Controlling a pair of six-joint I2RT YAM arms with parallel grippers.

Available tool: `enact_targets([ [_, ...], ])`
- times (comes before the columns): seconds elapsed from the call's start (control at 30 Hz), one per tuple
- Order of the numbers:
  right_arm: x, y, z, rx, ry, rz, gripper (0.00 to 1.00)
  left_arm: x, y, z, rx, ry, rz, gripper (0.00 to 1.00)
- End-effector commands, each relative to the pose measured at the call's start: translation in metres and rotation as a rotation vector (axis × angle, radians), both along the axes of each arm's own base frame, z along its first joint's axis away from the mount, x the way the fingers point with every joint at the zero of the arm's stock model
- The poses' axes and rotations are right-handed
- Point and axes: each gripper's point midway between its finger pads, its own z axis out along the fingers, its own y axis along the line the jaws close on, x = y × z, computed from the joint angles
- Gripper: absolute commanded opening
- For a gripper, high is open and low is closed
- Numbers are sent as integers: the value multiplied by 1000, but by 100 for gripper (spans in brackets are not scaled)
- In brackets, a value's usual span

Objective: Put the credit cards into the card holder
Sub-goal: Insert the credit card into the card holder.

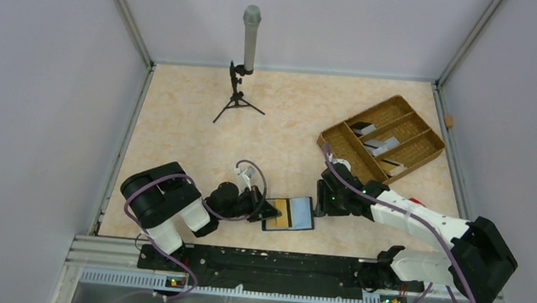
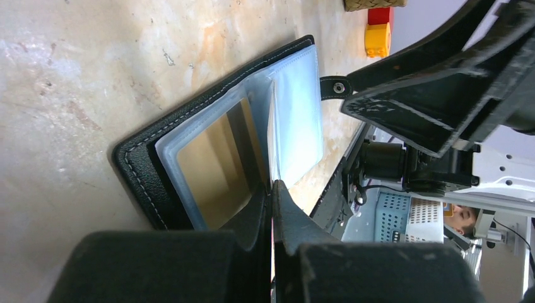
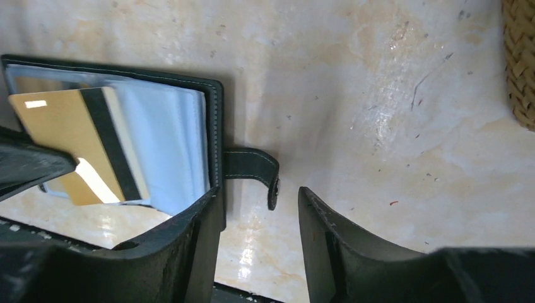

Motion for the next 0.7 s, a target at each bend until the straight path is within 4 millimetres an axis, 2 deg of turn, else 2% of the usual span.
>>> enact_targets([
  [0.0, 9, 17, 39, 89, -84, 26, 48, 4, -4, 5, -10, -23, 4, 0],
  [0.13, 6, 29, 52, 163, -117, 64, 51, 4, -5, 4, -12, -17, 0, 0],
  [0.2, 2, 34, 50, 195, -103, 81, 48, 4, -5, 4, -14, -17, -2, 0],
  [0.37, -5, 38, 32, 199, -50, 89, 43, 3, -5, 4, -13, -15, -4, 0],
  [0.47, -10, 44, 23, 218, -19, 104, 43, 3, -5, 4, -13, -16, -7, 0],
  [0.67, -15, 42, 5, 194, 31, 99, 47, 3, -6, 4, -9, -16, -10, 0],
])
